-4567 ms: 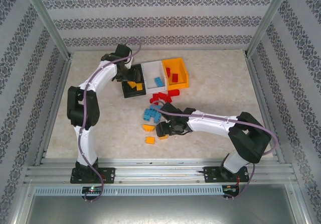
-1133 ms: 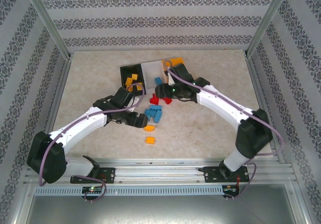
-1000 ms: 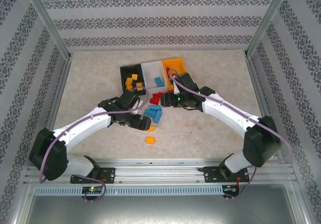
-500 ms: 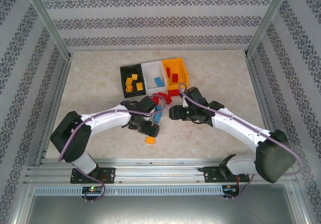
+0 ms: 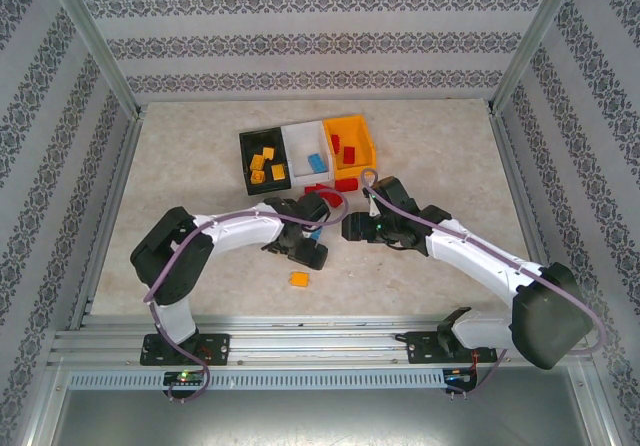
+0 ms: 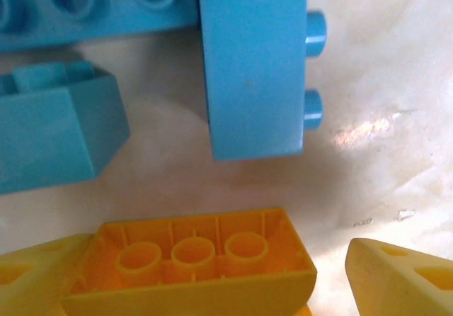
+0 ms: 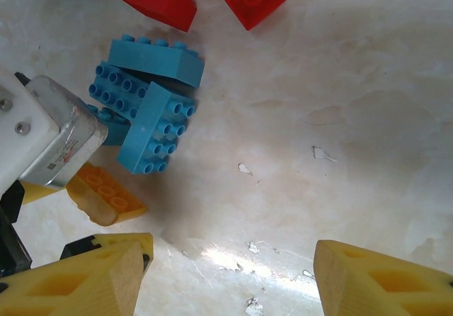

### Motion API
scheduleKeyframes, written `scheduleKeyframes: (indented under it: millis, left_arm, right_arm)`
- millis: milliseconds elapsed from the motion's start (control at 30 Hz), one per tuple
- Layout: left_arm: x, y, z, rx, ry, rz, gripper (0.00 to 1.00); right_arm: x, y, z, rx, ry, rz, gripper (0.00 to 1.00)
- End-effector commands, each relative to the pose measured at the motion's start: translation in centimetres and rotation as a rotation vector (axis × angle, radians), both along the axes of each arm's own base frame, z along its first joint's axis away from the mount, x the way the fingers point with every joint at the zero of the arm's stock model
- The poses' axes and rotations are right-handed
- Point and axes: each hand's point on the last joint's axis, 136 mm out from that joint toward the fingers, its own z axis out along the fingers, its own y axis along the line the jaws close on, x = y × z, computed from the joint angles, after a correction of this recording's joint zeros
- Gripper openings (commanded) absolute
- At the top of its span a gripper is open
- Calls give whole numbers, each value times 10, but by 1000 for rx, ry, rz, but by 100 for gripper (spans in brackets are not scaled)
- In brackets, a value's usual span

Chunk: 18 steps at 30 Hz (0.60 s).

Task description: Sort the legos into containers by color

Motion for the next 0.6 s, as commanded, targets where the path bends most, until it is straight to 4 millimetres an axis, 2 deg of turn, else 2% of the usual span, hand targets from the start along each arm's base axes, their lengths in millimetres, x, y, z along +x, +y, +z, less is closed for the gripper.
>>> scheduleKeyframes:
  millis: [0,233,400,567]
  left_arm:
    - [2,2,-1,48,-14,-22,87]
    - [3,2,2,43,-20,-23,72]
    - [1,6,13,31,-41,-17,69]
    - [3,11,36,19,-78,-11,69]
  right_arm:
    - [5,-2,1,17,-12,-28,65]
    - [6,-1,2,24,-12,-32,65]
    - [6,-2,3,24,-14,-35,65]
    - [5,-1,2,28,-10,-36,65]
